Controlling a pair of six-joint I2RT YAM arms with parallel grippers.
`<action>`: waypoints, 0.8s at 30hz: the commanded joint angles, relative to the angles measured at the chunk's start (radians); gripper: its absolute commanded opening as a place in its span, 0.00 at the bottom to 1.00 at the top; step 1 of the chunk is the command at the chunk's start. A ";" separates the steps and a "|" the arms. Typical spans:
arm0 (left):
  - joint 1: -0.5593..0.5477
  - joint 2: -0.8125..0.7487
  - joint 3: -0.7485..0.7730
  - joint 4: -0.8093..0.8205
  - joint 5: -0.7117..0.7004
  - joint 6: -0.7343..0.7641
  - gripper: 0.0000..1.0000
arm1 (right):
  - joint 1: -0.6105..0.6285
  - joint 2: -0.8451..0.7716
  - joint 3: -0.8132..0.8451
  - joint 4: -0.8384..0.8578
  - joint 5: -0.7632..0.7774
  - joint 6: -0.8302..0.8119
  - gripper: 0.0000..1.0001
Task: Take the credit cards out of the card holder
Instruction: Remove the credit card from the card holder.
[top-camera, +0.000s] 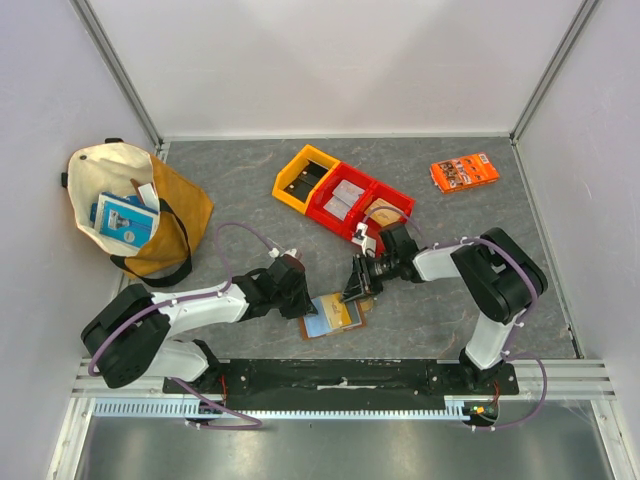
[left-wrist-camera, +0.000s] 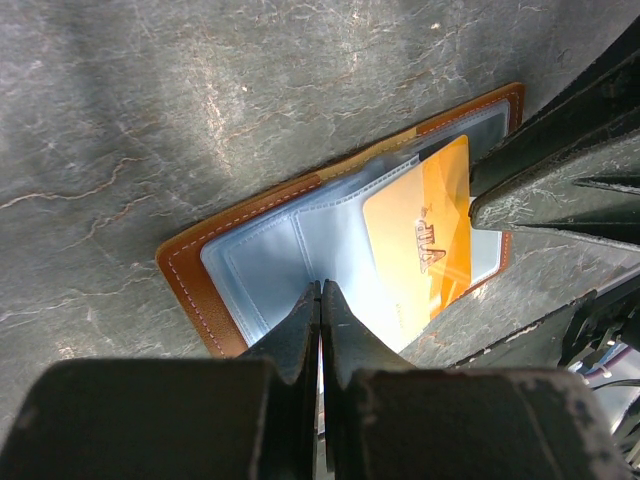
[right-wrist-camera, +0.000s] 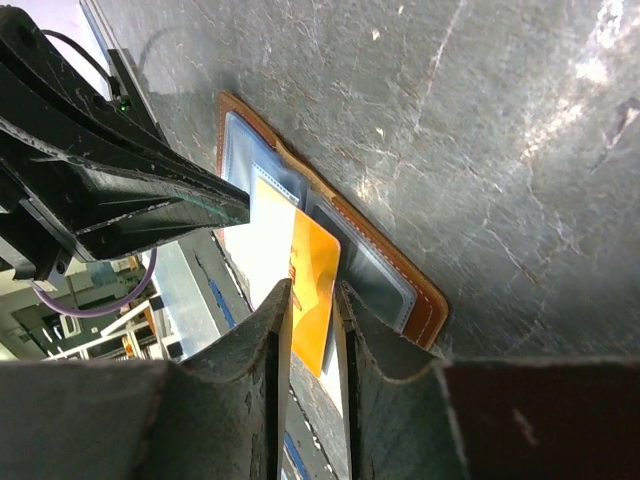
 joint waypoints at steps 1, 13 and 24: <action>0.000 0.026 -0.010 -0.062 -0.033 0.023 0.02 | 0.016 0.043 0.030 -0.029 0.038 -0.042 0.31; 0.000 -0.154 0.033 -0.172 -0.048 0.032 0.14 | 0.031 0.017 0.030 -0.051 0.065 -0.052 0.25; -0.002 -0.170 0.054 -0.141 -0.013 0.050 0.30 | 0.069 0.015 0.030 0.017 0.056 0.007 0.22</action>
